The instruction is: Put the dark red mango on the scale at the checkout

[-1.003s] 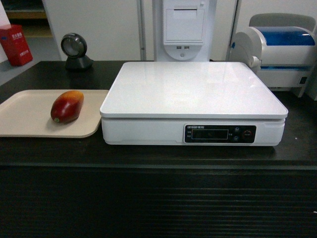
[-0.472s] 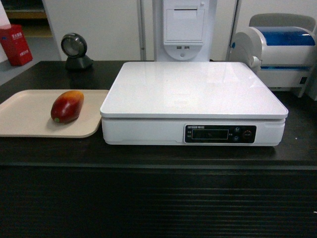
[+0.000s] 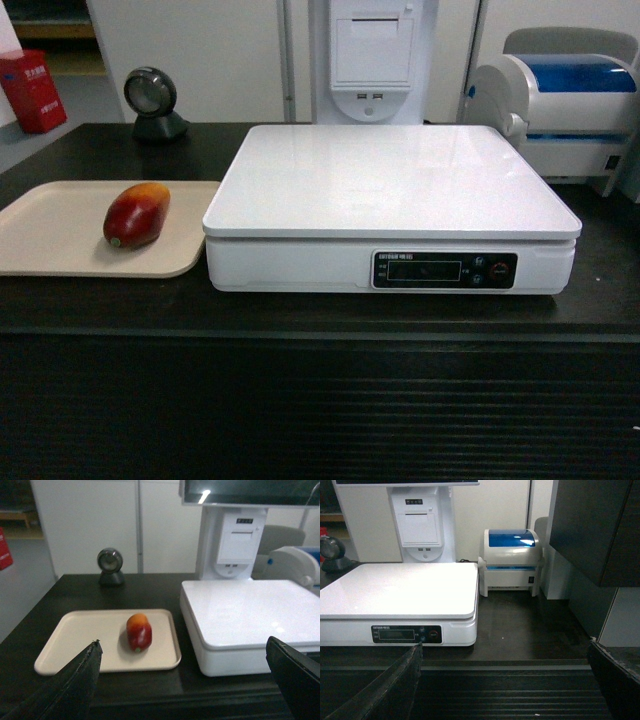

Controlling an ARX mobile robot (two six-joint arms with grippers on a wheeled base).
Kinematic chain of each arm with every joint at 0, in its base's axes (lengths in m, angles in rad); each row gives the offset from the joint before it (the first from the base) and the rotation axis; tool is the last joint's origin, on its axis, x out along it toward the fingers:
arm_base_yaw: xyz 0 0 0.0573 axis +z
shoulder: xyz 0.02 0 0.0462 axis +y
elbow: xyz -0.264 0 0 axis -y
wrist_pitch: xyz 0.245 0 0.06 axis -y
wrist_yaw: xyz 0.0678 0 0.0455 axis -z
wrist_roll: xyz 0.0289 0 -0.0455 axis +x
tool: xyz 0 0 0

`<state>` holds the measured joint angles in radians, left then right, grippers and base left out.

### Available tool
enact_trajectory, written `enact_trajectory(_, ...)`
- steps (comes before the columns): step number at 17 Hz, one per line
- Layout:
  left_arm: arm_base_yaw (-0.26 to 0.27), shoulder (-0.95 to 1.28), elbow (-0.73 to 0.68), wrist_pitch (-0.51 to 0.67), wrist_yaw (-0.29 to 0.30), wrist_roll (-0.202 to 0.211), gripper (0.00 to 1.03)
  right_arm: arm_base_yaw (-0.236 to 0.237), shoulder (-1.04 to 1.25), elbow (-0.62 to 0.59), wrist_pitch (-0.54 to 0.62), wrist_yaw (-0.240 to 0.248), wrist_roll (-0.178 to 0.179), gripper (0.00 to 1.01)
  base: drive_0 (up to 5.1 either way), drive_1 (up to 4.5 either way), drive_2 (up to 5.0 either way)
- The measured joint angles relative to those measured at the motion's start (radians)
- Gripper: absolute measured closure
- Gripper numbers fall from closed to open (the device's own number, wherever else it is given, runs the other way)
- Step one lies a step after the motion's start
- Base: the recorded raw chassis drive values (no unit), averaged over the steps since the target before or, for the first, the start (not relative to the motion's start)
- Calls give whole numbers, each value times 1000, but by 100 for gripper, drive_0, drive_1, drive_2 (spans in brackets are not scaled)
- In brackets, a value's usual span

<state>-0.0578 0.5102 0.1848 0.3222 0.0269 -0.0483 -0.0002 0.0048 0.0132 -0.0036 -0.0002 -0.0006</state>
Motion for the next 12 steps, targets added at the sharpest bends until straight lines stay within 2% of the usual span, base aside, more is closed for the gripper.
enact_trajectory(1, 14, 128, 37, 107, 24, 10, 5, 0, 0, 0, 0, 0, 0, 3, 0, 0, 0)
enact_trajectory(3, 68, 455, 172, 300, 110, 35, 5, 0, 0, 0, 0, 0, 0, 3, 0, 0, 0)
enact_trajectory(4, 84, 602, 263, 338, 142, 50, 5, 0, 0, 0, 0, 0, 0, 3, 0, 0, 0)
enact_trajectory(5, 91, 744, 355, 351, 142, 63, 5, 0, 0, 0, 0, 0, 0, 3, 0, 0, 0)
enact_trajectory(8, 106, 1121, 633, 234, 160, 92, 5, 0, 0, 0, 0, 0, 0, 3, 0, 0, 0)
enact_trajectory(12, 119, 1458, 951, 14, 125, 114, 5, 0, 0, 0, 0, 0, 0, 3, 0, 0, 0)
